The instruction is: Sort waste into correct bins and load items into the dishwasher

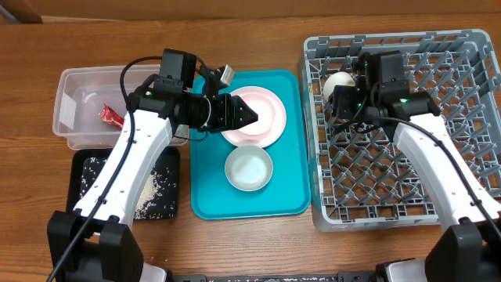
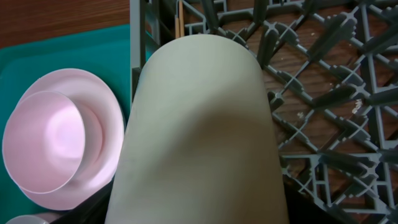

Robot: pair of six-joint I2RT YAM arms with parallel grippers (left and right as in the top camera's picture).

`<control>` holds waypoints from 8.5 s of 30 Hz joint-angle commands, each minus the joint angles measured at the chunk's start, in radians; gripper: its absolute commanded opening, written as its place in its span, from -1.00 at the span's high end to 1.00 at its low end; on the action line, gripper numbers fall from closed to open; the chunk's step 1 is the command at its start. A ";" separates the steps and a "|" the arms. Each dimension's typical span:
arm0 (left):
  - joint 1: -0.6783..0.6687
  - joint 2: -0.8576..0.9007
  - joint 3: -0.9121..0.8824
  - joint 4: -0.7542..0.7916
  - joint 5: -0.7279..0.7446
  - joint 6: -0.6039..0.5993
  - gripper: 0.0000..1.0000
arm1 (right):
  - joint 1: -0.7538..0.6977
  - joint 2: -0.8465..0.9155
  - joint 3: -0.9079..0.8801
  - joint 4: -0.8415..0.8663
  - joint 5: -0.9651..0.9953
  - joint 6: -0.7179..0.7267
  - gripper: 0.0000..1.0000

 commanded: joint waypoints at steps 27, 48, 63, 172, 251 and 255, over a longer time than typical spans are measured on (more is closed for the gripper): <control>-0.008 0.000 0.002 -0.005 -0.011 0.026 -0.02 | -0.001 0.092 0.015 0.039 0.009 -0.003 -0.70; -0.008 0.000 0.002 -0.045 -0.092 0.041 0.10 | -0.002 -0.069 0.126 -0.089 0.006 -0.002 -0.57; -0.009 0.000 0.002 -0.061 -0.114 0.040 0.16 | -0.001 0.049 0.115 0.119 -0.100 0.000 0.92; -0.158 -0.014 -0.376 0.053 -0.626 -0.140 0.74 | 0.258 -0.073 0.122 -0.385 -0.123 0.004 -0.04; -0.203 -0.203 -0.235 -0.045 -0.442 -0.146 0.86 | 0.472 -0.071 0.011 -0.213 -0.006 0.013 0.85; -0.202 -0.203 -0.235 -0.028 -0.404 -0.143 0.50 | 0.472 -0.071 0.011 -0.205 0.043 0.048 0.92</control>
